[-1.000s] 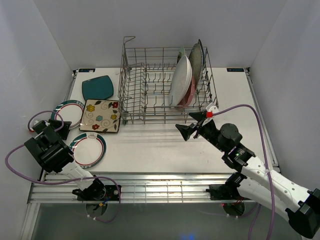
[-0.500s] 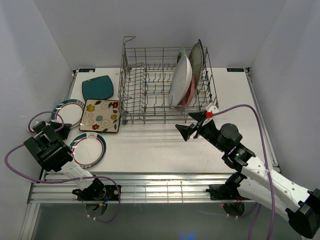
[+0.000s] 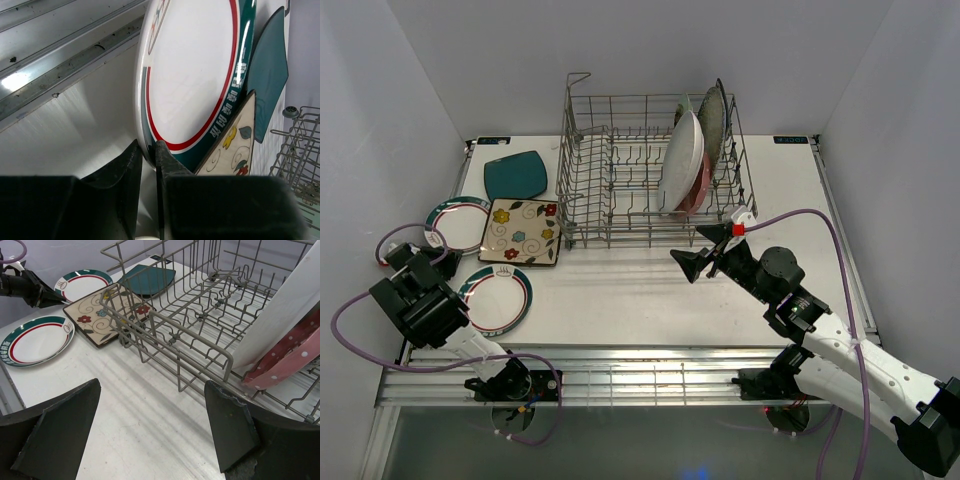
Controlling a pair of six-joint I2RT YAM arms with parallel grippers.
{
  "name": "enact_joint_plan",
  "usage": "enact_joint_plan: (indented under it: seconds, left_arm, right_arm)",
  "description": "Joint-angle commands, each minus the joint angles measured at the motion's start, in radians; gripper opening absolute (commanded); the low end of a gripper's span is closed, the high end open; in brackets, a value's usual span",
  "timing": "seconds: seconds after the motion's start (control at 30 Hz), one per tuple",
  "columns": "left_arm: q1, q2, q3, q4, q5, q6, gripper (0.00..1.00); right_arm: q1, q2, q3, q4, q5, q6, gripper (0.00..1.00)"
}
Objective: Load the plates into the dish rack
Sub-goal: Pick up the plate from the corner of the board.
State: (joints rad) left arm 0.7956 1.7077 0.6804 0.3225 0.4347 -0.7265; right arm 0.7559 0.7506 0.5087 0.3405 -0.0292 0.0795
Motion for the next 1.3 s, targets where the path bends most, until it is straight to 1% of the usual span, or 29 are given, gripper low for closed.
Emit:
enact_joint_plan:
  seconds: [0.0, 0.2, 0.27, 0.5, 0.8, 0.83, 0.87, 0.93, 1.27]
  left_arm:
    - [0.007, -0.085, -0.019, 0.021, 0.013, 0.007, 0.25]
    - [0.007, -0.155, -0.044, 0.038, 0.003, 0.013, 0.25]
    - [0.008, -0.174, -0.053, 0.041, -0.007, 0.019, 0.22]
    - [0.007, -0.243, -0.073, 0.047, -0.020, 0.033, 0.21]
    - [0.008, -0.321, -0.093, 0.049, -0.054, 0.052, 0.16]
    - [0.008, -0.326, -0.096, 0.047, -0.054, 0.053, 0.14]
    - [0.008, -0.333, -0.096, 0.047, -0.054, 0.053, 0.11]
    - [0.008, -0.338, -0.094, 0.046, -0.051, 0.052, 0.00]
    - [0.019, -0.401, -0.108, 0.047, -0.059, 0.053, 0.00]
  right_arm:
    - [0.003, -0.008, 0.008, 0.040, -0.009, 0.011, 0.90]
    - [0.003, -0.002, 0.013, 0.040, -0.014, 0.011, 0.90]
    - [0.003, 0.001, 0.013, 0.040, -0.012, 0.011, 0.90]
    - [0.003, 0.003, 0.014, 0.037, -0.012, 0.011, 0.90]
    - [0.003, 0.006, 0.016, 0.035, -0.014, 0.011, 0.90]
    - [0.003, 0.006, 0.016, 0.035, -0.014, 0.011, 0.90]
    - [0.003, 0.007, 0.016, 0.035, -0.014, 0.011, 0.90]
    - [0.003, 0.006, 0.016, 0.035, -0.015, 0.011, 0.90]
    - [0.003, 0.000, 0.019, 0.035, -0.020, 0.011, 0.90]
